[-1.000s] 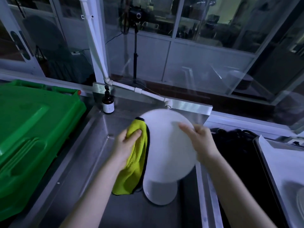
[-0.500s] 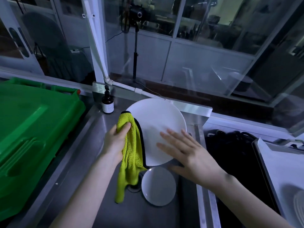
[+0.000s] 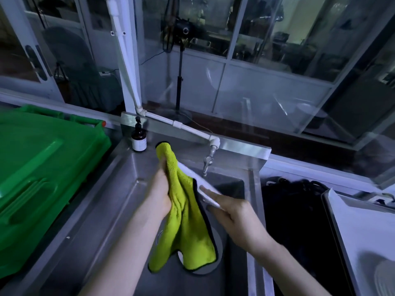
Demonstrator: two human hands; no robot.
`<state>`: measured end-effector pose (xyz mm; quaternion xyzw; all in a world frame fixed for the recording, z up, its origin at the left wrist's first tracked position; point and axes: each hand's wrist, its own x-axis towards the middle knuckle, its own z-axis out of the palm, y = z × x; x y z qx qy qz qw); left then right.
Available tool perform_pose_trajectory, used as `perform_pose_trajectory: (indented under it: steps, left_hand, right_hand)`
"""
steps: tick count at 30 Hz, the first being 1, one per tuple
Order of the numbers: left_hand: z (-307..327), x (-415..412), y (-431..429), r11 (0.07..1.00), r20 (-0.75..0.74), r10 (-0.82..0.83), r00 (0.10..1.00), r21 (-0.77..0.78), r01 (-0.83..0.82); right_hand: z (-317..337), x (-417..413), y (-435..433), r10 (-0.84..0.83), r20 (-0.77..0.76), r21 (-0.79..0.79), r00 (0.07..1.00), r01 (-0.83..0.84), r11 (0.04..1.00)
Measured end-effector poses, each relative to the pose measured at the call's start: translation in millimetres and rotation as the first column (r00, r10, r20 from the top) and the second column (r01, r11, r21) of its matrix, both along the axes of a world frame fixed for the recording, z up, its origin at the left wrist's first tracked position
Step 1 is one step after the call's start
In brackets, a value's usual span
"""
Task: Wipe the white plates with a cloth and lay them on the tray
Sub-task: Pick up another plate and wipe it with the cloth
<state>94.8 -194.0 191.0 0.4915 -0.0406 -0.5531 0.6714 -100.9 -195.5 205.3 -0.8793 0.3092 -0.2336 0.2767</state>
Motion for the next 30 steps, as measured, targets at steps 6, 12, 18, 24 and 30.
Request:
perform_pose_trajectory:
  steps: [6, 12, 18, 24, 30]
  left_hand:
    - [-11, -52, -6, 0.999, 0.725, 0.004, 0.688, -0.03, 0.025]
    - [-11, -91, -4, 0.896, 0.958, 0.269, 0.1, -0.287, 0.339]
    - [2, -80, -24, 0.871, 0.978, 0.201, 0.06, -0.206, 0.446]
    - [6, -98, -8, 0.89, 0.985, 0.168, -0.03, -0.138, 0.434]
    - [12, -100, -14, 0.815, 0.974, 0.201, -0.104, -0.107, 0.57]
  right_hand:
    - [7, -16, 9, -0.29, 0.403, 0.659, 0.868, -0.055, 0.75]
    - [26, -40, -12, -0.467, 0.455, 0.789, 0.758, -0.1, 0.606]
    - [26, -66, -15, -0.426, 0.496, 0.778, 0.756, -0.17, 0.604]
    - [36, -79, -26, -0.439, 0.501, 0.794, 0.746, -0.195, 0.576]
    - [32, -79, -32, -0.378, 0.484, 0.778, 0.789, -0.19, 0.599]
